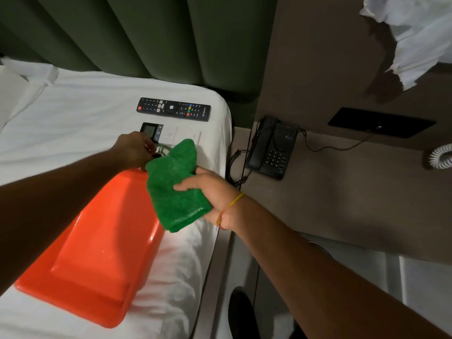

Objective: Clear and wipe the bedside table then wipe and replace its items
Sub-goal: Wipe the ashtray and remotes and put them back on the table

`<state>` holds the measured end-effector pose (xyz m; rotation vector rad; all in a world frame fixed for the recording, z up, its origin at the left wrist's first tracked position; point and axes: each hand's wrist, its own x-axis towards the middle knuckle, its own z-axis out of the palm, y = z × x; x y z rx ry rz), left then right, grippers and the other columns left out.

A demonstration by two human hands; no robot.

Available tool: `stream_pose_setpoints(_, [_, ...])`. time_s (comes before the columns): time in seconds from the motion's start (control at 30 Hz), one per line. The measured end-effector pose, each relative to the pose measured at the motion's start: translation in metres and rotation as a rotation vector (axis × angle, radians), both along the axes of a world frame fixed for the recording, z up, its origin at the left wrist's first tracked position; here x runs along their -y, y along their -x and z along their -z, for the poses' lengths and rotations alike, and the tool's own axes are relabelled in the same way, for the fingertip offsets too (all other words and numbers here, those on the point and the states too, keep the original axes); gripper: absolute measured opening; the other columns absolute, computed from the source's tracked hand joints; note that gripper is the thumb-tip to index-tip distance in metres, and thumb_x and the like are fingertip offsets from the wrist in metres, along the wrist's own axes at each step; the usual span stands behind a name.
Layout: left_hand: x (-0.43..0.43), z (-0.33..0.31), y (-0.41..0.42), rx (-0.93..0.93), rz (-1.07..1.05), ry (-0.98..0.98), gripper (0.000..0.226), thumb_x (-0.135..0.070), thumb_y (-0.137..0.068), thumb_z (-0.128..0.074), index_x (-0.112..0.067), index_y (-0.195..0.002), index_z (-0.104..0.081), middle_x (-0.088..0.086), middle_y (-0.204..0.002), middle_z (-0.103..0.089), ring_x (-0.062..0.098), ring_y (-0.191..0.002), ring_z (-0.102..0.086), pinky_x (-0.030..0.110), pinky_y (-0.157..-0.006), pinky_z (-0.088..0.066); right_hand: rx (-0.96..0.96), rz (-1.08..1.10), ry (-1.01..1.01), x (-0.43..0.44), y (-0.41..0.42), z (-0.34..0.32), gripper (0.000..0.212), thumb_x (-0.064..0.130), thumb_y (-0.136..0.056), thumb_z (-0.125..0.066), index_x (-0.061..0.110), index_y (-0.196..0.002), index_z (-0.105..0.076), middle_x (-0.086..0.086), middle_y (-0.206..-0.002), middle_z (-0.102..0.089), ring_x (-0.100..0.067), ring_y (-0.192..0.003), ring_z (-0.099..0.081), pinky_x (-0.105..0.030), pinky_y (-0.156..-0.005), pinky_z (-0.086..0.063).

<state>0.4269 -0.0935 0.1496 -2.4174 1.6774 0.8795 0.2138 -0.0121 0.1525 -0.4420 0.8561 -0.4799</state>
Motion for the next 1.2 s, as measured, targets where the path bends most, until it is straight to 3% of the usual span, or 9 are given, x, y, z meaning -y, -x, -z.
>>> stream_pose_setpoints(0.1, [0.001,-0.002,0.006,-0.108,-0.175,0.017,0.028,-0.009,-0.086,-0.081,-0.014,-0.113,-0.073,0.014,-0.098,-0.080,0.030,-0.080,-0.075,0.035,-0.082,-0.060,0.046,0.035,0.020,-0.003,0.031,-0.001,0.050,-0.004,-0.081,-0.063,0.004,-0.131,-0.060,-0.026,-0.133,-0.064,-0.046,-0.120,-0.063,-0.059,-0.103,-0.049])
stream_pose_setpoints(0.27, [-0.012,-0.030,0.051,-0.553,-0.429,0.065,0.044,0.003,-0.083,-0.073,-0.008,-0.124,-0.060,0.025,-0.108,-0.075,0.036,-0.087,-0.077,0.053,-0.076,-0.066,0.012,0.117,0.114,-0.002,0.094,-0.021,0.037,0.010,-0.084,-0.067,0.003,-0.121,-0.068,-0.022,-0.113,-0.072,-0.039,-0.102,-0.071,-0.055,-0.091,-0.058])
stream_pose_setpoints(0.33, [-0.030,-0.046,0.092,-0.876,-0.536,-0.003,0.039,0.012,-0.083,-0.056,-0.006,-0.117,-0.064,0.022,-0.095,-0.078,0.028,-0.074,-0.077,0.050,-0.062,-0.066,-0.216,0.298,0.291,0.002,0.113,-0.021,0.031,0.006,-0.083,-0.070,0.003,-0.114,-0.070,-0.016,-0.102,-0.076,-0.035,-0.093,-0.074,-0.048,-0.078,-0.063])
stream_pose_setpoints(0.47, [-0.063,-0.040,0.169,-1.428,-0.609,-0.168,0.062,0.006,-0.080,-0.059,-0.008,-0.141,-0.061,0.026,-0.141,-0.066,0.044,-0.123,-0.068,0.076,-0.100,-0.049,-1.014,0.269,0.966,0.007,0.148,-0.022,0.030,0.020,-0.088,-0.058,0.018,-0.117,-0.065,-0.007,-0.103,-0.076,-0.030,-0.095,-0.071,-0.046,-0.080,-0.058])
stream_pose_setpoints(0.6, [-0.084,-0.014,0.239,-1.868,-0.835,-0.101,0.041,-0.025,-0.110,-0.042,-0.007,-0.143,-0.059,0.018,-0.137,-0.066,0.033,-0.123,-0.066,0.055,-0.107,-0.052,-1.080,0.009,1.176,0.000,0.159,-0.021,0.052,0.008,-0.077,-0.061,0.023,-0.127,-0.064,0.002,-0.129,-0.070,-0.024,-0.120,-0.063,-0.043,-0.102,-0.050])
stream_pose_setpoints(0.7, [-0.095,0.008,0.266,-1.922,-1.059,0.085,0.030,-0.027,-0.112,-0.043,-0.009,-0.118,-0.067,0.012,-0.116,-0.070,0.027,-0.113,-0.069,0.040,-0.101,-0.061,-1.036,-0.115,1.201,-0.023,0.176,-0.021,0.052,0.021,-0.080,-0.052,0.028,-0.130,-0.064,0.010,-0.139,-0.064,-0.020,-0.135,-0.053,-0.046,-0.113,-0.040])
stream_pose_setpoints(0.83, [-0.110,0.013,0.289,-1.876,-1.028,-0.052,0.032,-0.031,-0.104,-0.049,-0.011,-0.100,-0.074,0.010,-0.089,-0.073,0.023,-0.076,-0.074,0.034,-0.074,-0.064,-1.077,-0.237,1.232,-0.054,0.229,-0.020,0.058,0.015,-0.085,-0.035,0.029,-0.135,-0.060,0.013,-0.144,-0.058,-0.018,-0.142,-0.044,-0.049,-0.115,-0.038])
stream_pose_setpoints(1.03, [-0.118,0.005,0.341,-1.745,-1.004,-0.320,0.064,-0.057,-0.104,-0.044,-0.009,-0.095,-0.085,0.020,-0.110,-0.076,0.034,-0.097,-0.075,0.048,-0.088,-0.058,-1.042,0.136,1.004,-0.051,0.279,0.012,0.058,0.013,-0.077,-0.040,0.016,-0.127,-0.069,0.000,-0.138,-0.065,-0.024,-0.136,-0.053,-0.051,-0.115,-0.041])
stream_pose_setpoints(1.2, [-0.114,0.022,0.359,-1.749,-1.048,-0.179,0.029,-0.028,-0.103,-0.054,-0.009,-0.104,-0.076,0.014,-0.108,-0.076,0.026,-0.093,-0.076,0.039,-0.079,-0.066,-1.062,0.145,0.950,-0.033,0.250,-0.001,0.061,-0.005,-0.073,-0.050,0.018,-0.126,-0.070,0.001,-0.136,-0.066,-0.015,-0.130,-0.056,-0.033,-0.119,-0.037])
